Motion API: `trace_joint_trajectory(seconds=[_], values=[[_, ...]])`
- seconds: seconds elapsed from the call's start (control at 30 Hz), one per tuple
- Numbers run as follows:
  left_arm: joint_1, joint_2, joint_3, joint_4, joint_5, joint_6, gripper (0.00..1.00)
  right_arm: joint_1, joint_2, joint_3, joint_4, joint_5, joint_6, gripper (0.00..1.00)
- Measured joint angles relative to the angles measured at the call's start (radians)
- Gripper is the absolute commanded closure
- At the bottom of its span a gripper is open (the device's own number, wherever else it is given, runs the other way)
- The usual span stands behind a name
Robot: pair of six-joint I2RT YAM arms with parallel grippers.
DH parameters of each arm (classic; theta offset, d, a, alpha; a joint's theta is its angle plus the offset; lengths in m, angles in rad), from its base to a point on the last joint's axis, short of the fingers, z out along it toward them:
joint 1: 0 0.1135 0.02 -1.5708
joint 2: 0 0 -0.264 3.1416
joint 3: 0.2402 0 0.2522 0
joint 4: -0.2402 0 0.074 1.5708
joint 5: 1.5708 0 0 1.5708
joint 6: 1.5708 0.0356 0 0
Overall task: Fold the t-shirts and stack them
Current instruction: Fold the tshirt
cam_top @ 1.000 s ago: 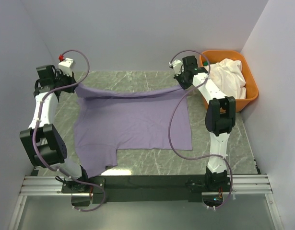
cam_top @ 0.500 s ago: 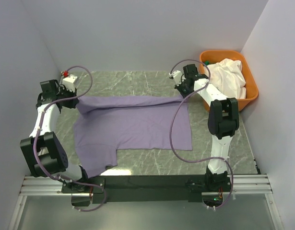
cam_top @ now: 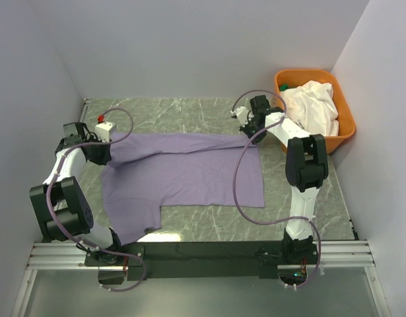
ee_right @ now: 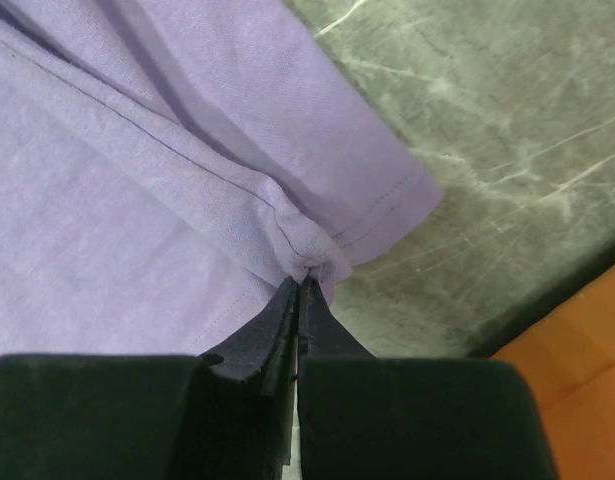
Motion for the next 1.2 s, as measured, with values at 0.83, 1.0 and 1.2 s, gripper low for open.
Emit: trace_joint_trajectory(seconds=[0.83,1.0,1.2], values=[[0.039,0.026,0.088,-0.115,-0.002,0.15,0.74,0.011,-0.066,-0.12,-0.035,0.003,-0.106,0.62],[0.061,0.043,0.121,-0.267,0.028,0.264,0.5,0.011,-0.092,-0.118,-0.122,-0.004,-0.137,0.39],[0.065,0.108,0.249,-0.35,0.089,0.278,0.54,0.011,-0.073,0.099,-0.245,-0.054,-0.083,0.6]])
